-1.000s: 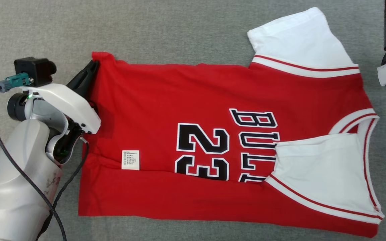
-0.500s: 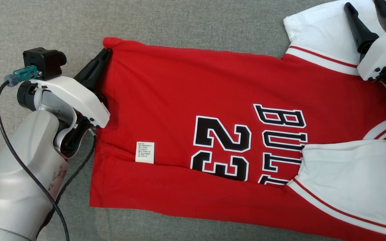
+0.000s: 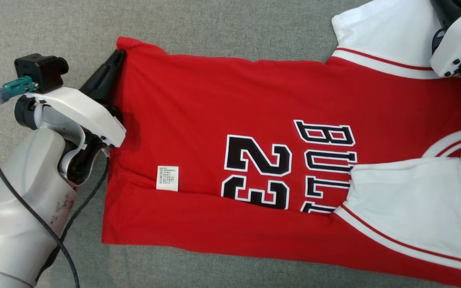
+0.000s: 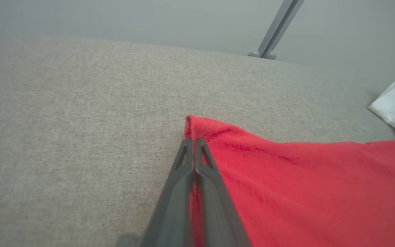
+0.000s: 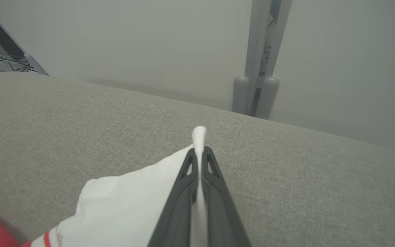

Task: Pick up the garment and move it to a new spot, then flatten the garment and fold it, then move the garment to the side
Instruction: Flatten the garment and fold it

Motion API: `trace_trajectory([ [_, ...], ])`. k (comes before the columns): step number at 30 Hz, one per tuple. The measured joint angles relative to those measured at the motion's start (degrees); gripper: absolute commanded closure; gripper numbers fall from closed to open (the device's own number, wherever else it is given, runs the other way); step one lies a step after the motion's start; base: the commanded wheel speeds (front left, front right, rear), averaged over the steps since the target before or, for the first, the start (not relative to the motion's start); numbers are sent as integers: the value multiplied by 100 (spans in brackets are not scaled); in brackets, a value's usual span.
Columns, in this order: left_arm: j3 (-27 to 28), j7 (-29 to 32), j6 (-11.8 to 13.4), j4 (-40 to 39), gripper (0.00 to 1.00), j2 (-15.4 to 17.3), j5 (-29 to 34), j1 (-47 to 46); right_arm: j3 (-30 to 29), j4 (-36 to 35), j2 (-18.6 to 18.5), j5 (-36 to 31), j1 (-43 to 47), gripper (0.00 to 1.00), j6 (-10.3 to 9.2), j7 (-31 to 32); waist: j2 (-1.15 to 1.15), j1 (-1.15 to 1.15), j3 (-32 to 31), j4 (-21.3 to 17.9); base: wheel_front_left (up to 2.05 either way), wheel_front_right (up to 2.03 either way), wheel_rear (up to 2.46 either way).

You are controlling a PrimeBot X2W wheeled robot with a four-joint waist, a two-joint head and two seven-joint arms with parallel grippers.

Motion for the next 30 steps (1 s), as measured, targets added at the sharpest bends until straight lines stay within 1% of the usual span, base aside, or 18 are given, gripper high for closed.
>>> trace_trajectory([
  [5,94,-200,1,-287,100,216,-69,4,-7,-428,-53,144,-6,100,0,-172,0,0,-153,-79,0,0,0],
  [8,180,-292,13,-597,100,326,-121,67,-81,-724,-134,167,120,100,-1,-220,0,0,-234,-151,0,0,0],
  [15,316,-294,261,-1415,100,624,-330,815,-265,-1493,-123,204,904,100,-1,-356,0,0,-385,-318,0,0,0],
  [19,428,-243,433,-1973,100,828,-552,1439,-505,-2130,-5,212,1608,100,-1,-459,0,0,-497,-414,0,0,0],
  [22,526,-204,588,-2395,100,996,-739,1930,-748,-2782,98,315,2240,100,-1,-464,0,0,-591,-492,0,0,0],
  [26,666,-154,775,-2861,100,1128,-1004,2463,-1035,-3639,292,479,3203,100,-1,-404,0,0,-681,-576,0,0,0],
  [30,829,-145,899,-3133,100,1258,-1226,2839,-1367,-4257,567,579,4138,100,-2,-381,0,0,-745,-630,0,0,0],
])
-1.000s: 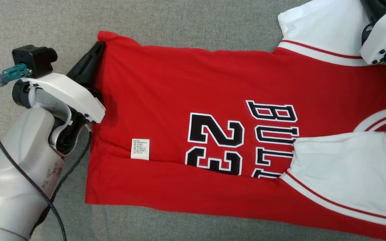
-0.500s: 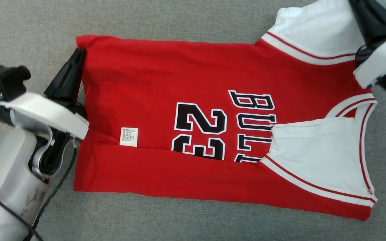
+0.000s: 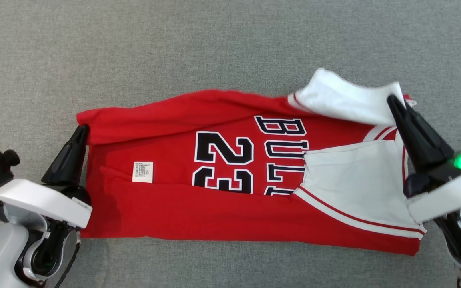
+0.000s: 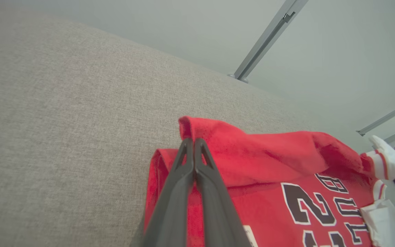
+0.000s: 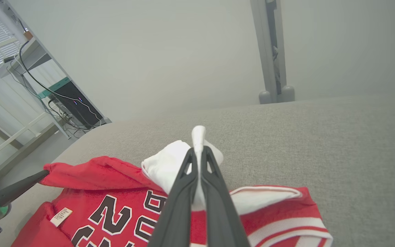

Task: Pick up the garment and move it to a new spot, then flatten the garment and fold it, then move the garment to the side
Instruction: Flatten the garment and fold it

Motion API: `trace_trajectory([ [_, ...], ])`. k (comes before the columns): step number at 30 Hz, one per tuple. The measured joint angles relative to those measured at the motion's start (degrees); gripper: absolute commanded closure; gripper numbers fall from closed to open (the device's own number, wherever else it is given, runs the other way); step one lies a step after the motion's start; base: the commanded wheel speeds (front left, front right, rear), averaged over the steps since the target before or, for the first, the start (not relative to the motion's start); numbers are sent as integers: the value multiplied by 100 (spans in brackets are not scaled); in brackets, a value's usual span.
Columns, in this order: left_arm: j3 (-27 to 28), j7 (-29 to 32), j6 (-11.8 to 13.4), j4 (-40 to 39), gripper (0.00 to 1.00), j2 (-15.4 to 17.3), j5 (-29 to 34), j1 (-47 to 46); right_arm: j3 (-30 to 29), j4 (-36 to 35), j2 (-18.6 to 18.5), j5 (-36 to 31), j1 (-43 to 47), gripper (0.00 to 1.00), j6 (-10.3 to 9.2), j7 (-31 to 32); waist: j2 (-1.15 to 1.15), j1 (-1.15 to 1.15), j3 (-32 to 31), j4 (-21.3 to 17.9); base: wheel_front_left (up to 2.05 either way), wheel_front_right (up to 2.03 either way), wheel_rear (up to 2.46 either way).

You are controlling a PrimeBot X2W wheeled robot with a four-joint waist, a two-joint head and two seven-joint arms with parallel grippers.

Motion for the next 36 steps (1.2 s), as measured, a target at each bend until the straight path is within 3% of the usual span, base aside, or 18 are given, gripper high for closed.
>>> trace_trajectory([
  [6,140,35,90,-174,100,123,-220,294,-358,-387,432,133,1034,100,0,-15,0,0,-49,-59,0,0,0],
  [14,175,155,111,24,100,115,-456,493,-361,-214,788,155,1679,100,0,-122,0,0,-71,-139,0,0,0],
  [15,179,164,112,70,62,108,-492,504,-337,-147,827,155,1718,89,0,-133,0,0,-73,-149,0,0,0],
  [16,181,208,110,98,7,99,-563,528,-302,-110,838,108,1759,61,0,-157,0,0,-78,-161,0,0,0],
  [17,187,199,109,123,0,69,-593,570,-289,-53,860,99,1781,16,0,-211,0,0,-84,-171,0,0,0],
  [18,186,176,110,171,0,35,-598,603,-261,18,871,82,1783,0,0,-246,0,0,-94,-178,0,0,0],
  [22,258,-59,182,265,0,-11,-532,627,-187,160,869,-65,1787,0,0,-399,0,0,-138,-189,0,0,0],
  [24,331,-412,455,303,0,-9,-145,689,-148,164,815,-276,1781,0,0,-720,0,0,-193,-194,0,0,0],
  [30,697,-665,888,-56,0,-274,606,741,-390,107,790,-619,1663,0,0,-1337,0,0,-339,-206,0,0,0],
  [36,1462,-681,910,-834,0,-833,1757,826,-900,37,936,-1026,1324,0,0,-1605,0,0,-476,-177,0,0,0],
])
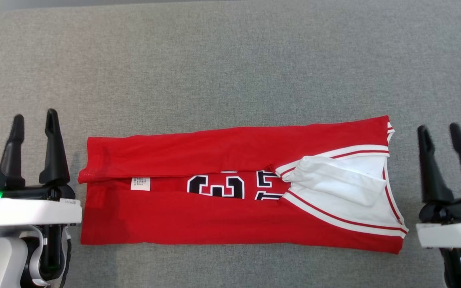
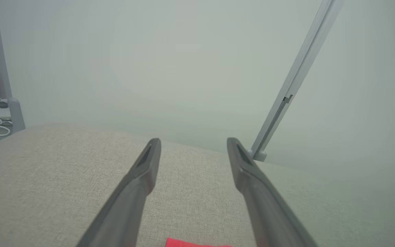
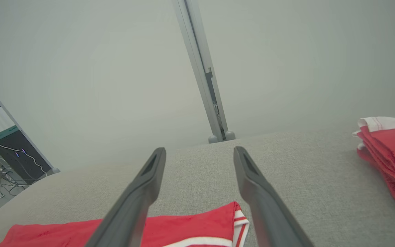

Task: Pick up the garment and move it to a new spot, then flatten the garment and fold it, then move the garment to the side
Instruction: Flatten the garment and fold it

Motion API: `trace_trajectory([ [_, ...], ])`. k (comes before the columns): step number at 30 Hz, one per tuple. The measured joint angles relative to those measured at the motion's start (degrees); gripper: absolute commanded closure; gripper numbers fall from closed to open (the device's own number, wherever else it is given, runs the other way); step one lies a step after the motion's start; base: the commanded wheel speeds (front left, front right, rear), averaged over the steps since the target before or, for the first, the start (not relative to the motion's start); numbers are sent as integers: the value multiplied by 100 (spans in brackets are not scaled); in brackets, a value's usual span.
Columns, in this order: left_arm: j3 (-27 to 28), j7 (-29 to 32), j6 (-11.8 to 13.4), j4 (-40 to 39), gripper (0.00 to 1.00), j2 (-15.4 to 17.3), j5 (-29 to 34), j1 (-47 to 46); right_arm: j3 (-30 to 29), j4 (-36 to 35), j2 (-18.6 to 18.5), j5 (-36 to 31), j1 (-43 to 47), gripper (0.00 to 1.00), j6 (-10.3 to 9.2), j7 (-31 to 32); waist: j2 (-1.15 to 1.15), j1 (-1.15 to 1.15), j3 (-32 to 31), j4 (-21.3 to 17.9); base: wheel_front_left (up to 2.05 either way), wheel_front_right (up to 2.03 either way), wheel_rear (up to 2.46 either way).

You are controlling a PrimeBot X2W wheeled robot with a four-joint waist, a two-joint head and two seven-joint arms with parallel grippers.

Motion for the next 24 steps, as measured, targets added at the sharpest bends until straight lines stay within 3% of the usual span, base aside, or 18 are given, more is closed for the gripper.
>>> trace_trajectory([
  [10,422,-1,-140,-368,0,-377,1273,172,-385,119,-63,-712,-504,0,0,213,0,0,-209,40,0,0,0],
  [16,446,-1,-154,-210,0,-600,1546,464,-430,370,-57,-895,-483,0,0,209,0,0,-247,59,0,0,0],
  [24,485,0,-407,194,0,-809,1689,486,-427,689,-8,-968,-387,0,0,114,0,0,-315,109,0,0,0],
])
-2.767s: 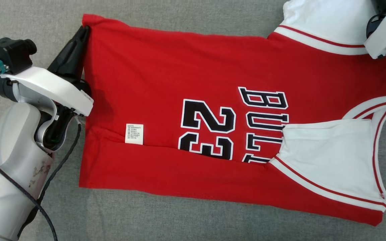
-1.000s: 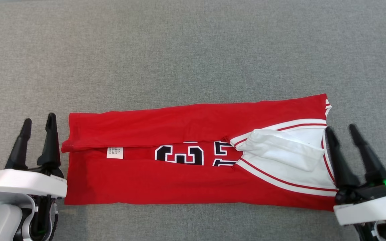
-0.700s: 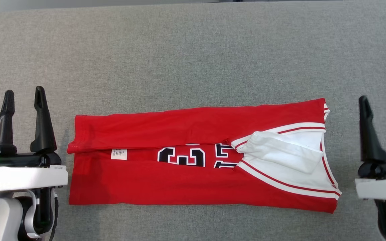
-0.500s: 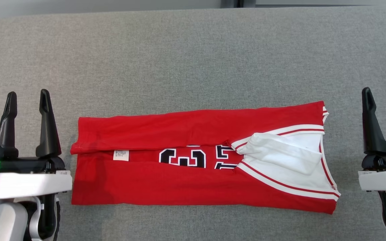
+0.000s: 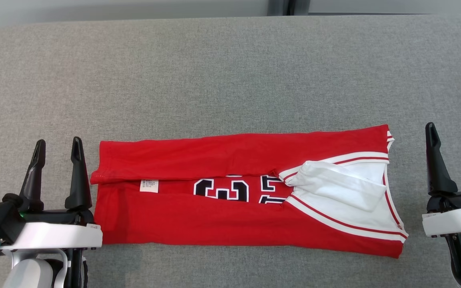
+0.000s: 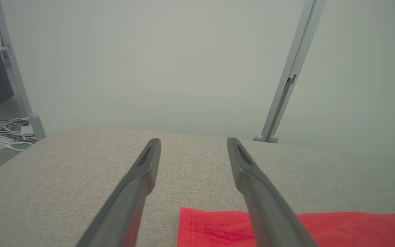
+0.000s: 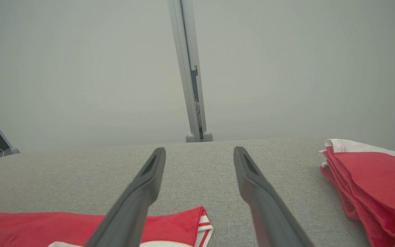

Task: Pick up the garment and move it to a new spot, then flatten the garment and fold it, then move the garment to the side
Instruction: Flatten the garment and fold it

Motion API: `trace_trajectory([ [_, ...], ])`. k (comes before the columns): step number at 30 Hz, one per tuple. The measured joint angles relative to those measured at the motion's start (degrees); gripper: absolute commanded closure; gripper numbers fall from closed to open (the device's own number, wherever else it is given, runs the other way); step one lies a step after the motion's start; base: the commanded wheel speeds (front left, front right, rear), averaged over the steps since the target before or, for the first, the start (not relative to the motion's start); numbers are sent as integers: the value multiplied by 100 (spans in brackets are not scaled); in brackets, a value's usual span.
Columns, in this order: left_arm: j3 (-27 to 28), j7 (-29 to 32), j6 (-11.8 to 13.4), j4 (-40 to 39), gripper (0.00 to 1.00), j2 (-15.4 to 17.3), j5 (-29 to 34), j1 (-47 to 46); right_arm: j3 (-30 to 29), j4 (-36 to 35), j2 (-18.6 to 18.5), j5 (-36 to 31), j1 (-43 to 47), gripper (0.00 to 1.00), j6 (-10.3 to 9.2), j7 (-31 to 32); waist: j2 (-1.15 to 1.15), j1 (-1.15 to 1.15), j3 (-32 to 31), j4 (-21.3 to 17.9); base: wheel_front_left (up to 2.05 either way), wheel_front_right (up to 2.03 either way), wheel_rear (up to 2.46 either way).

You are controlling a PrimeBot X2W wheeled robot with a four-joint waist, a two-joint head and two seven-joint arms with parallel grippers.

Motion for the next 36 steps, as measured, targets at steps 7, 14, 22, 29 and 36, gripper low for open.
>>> trace_trajectory([
  [7,1,-1,-99,179,0,-12,47,-26,29,42,-13,5,3,0,0,-4,0,0,-49,6,0,0,0],
  [14,-34,0,-160,246,0,-16,88,-68,2,219,-38,14,2,0,0,70,0,0,-17,32,0,0,0],
  [22,-136,0,-199,275,0,-34,93,-213,368,1160,-38,170,6,0,0,122,0,0,121,120,0,0,0],
  [29,-186,1,-213,335,0,-36,102,-254,861,1938,82,370,28,0,0,98,0,0,142,152,0,0,0],
  [36,-197,9,-190,319,0,-10,102,-255,1033,2360,104,624,-111,0,3,223,0,0,167,111,0,0,0],
])
